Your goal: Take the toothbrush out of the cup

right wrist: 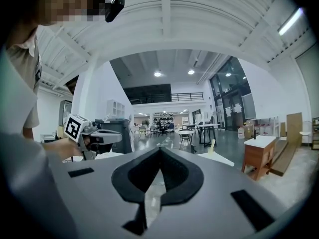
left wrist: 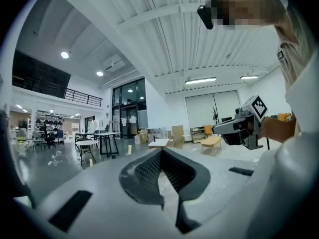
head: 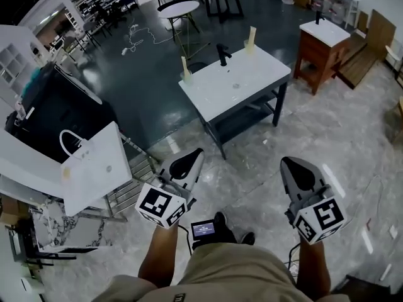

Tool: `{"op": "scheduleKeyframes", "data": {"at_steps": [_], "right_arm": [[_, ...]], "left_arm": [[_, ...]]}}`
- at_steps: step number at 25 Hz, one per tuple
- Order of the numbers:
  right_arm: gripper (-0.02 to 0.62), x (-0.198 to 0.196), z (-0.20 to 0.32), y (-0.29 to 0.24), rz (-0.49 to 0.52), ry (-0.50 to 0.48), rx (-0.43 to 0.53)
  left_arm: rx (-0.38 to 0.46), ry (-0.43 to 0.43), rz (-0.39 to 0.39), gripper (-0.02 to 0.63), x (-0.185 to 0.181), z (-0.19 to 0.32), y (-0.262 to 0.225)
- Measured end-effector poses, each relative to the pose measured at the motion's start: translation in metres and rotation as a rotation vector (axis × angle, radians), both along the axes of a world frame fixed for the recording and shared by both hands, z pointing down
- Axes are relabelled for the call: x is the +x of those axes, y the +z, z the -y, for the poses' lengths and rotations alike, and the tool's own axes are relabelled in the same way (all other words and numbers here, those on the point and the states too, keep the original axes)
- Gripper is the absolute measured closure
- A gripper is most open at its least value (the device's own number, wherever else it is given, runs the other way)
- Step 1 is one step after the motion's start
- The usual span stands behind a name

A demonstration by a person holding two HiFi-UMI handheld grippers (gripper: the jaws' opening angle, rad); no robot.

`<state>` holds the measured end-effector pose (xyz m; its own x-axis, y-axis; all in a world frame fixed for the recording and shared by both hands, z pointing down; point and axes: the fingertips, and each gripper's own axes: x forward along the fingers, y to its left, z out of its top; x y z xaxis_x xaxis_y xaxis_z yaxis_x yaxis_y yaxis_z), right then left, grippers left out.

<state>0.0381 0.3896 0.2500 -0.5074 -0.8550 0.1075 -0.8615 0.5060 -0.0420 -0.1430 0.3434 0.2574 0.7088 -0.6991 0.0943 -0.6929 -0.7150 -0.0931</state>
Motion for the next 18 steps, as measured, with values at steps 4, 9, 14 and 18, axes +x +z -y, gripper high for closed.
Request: {"op": "scheduleKeyframes", "data": {"at_steps": [4,9,14,18], "right_arm": [[0.591,0.003,0.027,-0.004,-0.022,-0.006,0.013],[0.591,0.009,0.082,0.000,-0.056,0.017,0.015],[0.591,-0.007,0.162,0.001,-0.068,0.026,-0.003],[0.591,-0.030,0.238,0.002,-0.063,0.034,-0.006]], "left_arm": [[0.010,-0.004,-0.007,0.598,0.002,0.032,0.000],[0.014,0.000,-0.038,0.598,0.002,0.094,0.011],[0.010,-0.012,-0.057,0.598,-0.016,0.178,0.013],[-0.007,-0.021,-0.052,0.598,-0.041,0.254,0.023]]}}
